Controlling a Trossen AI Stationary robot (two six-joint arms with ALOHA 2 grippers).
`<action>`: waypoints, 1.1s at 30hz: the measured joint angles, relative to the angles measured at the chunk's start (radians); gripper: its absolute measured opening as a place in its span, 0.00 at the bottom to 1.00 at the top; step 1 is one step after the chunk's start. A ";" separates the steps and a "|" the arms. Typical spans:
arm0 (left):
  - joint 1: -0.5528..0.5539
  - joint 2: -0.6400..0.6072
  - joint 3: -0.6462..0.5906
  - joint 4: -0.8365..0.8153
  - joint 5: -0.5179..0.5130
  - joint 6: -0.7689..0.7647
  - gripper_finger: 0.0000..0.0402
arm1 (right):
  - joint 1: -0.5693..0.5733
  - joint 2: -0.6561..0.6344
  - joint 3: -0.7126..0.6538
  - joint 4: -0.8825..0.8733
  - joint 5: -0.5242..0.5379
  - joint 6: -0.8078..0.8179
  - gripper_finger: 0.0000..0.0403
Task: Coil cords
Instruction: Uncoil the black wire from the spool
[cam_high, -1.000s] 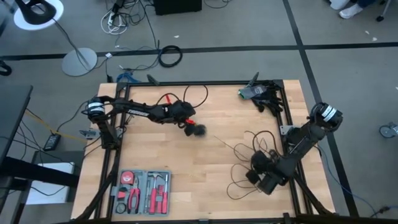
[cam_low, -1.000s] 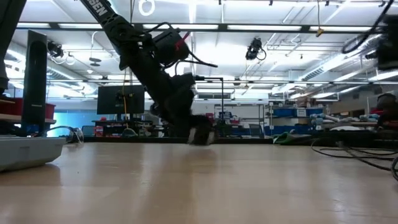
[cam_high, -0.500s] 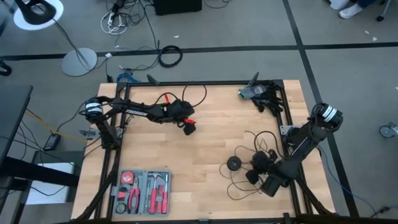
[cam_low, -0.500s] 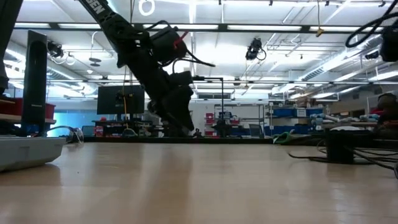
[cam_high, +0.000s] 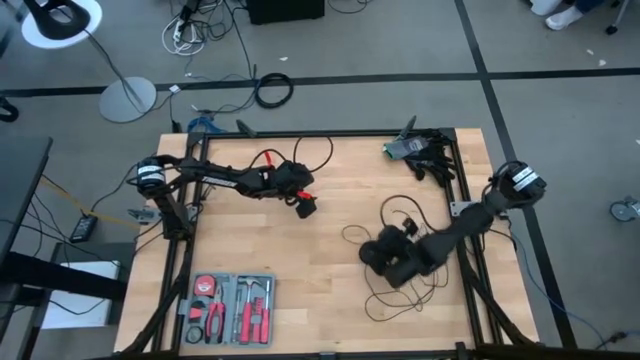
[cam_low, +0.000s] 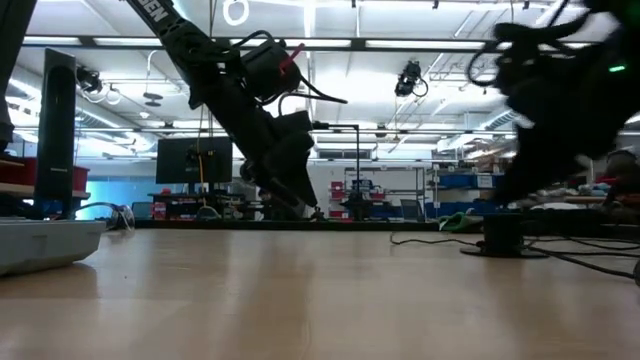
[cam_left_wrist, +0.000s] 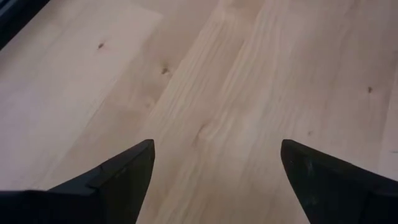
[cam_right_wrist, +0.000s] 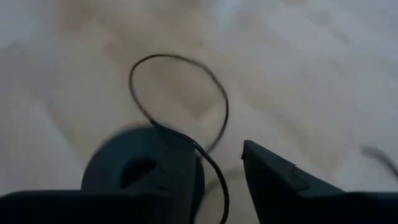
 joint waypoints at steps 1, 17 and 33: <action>0.000 0.000 0.000 0.000 0.000 -0.002 0.88 | -0.028 0.000 0.000 0.028 0.001 -0.045 0.34; -0.001 0.000 0.001 -0.037 0.003 -0.004 0.88 | -0.240 -0.019 0.033 0.411 -0.153 -0.638 0.41; -0.013 -0.001 0.001 0.006 0.037 -0.029 0.88 | -0.234 0.054 0.043 0.351 -0.333 -0.578 0.38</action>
